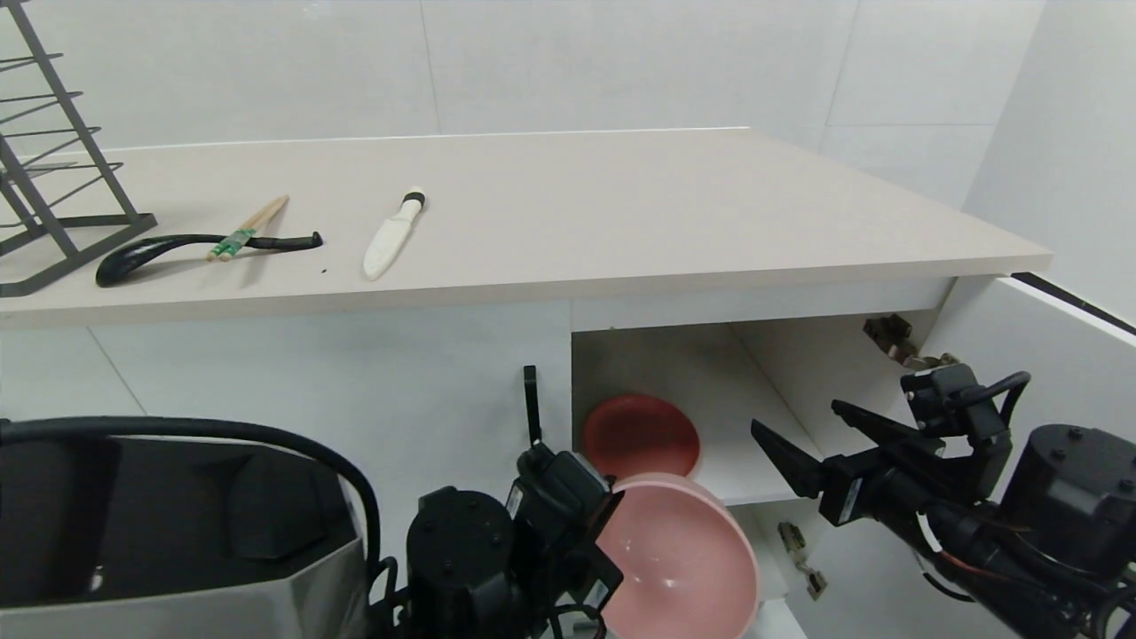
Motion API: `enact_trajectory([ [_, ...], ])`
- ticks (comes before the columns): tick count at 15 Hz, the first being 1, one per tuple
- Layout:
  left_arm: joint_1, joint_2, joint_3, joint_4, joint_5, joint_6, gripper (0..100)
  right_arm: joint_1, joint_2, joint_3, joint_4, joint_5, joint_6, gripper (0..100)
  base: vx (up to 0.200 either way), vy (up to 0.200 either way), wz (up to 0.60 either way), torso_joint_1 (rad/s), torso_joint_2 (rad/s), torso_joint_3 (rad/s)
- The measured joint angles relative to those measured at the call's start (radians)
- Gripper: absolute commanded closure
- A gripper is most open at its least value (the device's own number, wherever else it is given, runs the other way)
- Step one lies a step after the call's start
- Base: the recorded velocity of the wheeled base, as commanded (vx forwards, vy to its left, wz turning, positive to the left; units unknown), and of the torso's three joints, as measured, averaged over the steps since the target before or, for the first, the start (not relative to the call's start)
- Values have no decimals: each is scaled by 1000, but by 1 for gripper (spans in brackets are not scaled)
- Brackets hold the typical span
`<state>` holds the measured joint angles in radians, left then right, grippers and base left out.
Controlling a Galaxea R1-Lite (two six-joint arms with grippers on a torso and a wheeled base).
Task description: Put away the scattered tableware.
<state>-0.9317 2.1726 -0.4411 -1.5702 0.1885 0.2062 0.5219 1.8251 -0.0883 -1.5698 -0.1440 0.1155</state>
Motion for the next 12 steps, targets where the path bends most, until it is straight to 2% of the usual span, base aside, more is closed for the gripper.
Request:
enact_trajectory([
  [1, 12, 32, -40, 0, 1, 31, 100, 0, -3, 2, 0, 0, -2, 0, 0, 0, 0, 0, 0, 0],
  [2, 23, 62, -84, 1, 1, 39, 100, 0, -5, 4, 0, 0, -2, 0, 0, 0, 0, 0, 0, 0],
  [5, 42, 140, -229, 0, 15, 41, 100, 2, -8, 9, 0, 0, -2, 0, 0, 0, 0, 0, 0, 0],
  [7, 50, 191, -349, 0, 80, 39, 100, 4, -7, 10, 0, 0, -2, 0, 0, 0, 0, 0, 0, 0],
  [8, 53, 214, -401, 0, 112, 33, 100, 4, -6, 11, 0, 0, -2, 0, 0, 0, 0, 0, 0, 0],
  [9, 52, 235, -441, 1, 129, 6, 100, 4, -5, 11, 0, 0, -1, 0, 0, 0, 0, 0, 0, 0],
  [12, 50, 259, -484, 0, 132, -58, 100, 4, 1, 11, 0, 0, -1, 0, 0, 0, 0, 0, 0, 0],
])
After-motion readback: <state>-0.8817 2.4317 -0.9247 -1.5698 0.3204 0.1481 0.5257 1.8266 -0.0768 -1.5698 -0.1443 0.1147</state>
